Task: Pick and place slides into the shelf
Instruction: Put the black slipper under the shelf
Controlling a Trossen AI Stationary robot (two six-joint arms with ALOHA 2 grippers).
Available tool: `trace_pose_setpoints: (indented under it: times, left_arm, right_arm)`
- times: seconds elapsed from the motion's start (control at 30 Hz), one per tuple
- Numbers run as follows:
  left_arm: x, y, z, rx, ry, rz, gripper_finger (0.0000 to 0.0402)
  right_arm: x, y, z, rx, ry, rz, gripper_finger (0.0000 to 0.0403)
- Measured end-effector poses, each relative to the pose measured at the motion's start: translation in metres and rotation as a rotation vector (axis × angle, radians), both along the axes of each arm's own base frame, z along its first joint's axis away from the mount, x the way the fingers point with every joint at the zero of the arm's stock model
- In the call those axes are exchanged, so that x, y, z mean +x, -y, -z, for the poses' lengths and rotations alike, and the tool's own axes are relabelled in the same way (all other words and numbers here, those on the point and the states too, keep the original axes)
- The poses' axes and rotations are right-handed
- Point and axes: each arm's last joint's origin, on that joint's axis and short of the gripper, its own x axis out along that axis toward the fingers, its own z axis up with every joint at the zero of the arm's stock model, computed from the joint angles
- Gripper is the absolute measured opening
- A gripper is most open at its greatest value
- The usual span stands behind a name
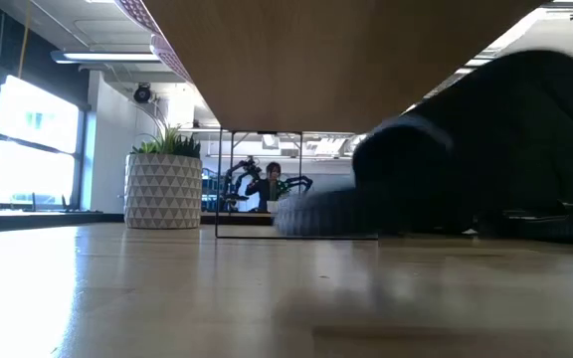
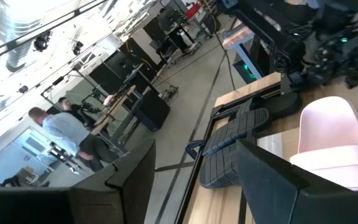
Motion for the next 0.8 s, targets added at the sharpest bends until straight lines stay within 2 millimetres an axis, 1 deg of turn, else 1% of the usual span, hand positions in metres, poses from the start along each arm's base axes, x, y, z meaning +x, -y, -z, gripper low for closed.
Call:
trace_pose_setpoints:
  times: [0.23,0.5,0.7,0.8]
  left_arm:
    - [0.000,0.000,0.000,0.002,0.001,-0.009,0.0204]
    - [0.000,0.000,0.000,0.002,0.001,-0.009,0.0204]
    - [0.000,0.000,0.000,0.002,0.001,-0.008,0.0204]
    - [0.000,0.000,0.000,0.002,0.001,-0.008,0.0204]
  right_arm:
    - [0.016,-0.030,0.019,0.011,-0.002,0.005,0.0036]
    - [0.040,-0.066,0.034,0.066,0.044,-0.006,0.0036]
    - [0.063,-0.095,0.039,0.079,0.101,0.046,0.0036]
    - [0.070,-0.106,0.040,0.074,0.124,0.090,0.0036]
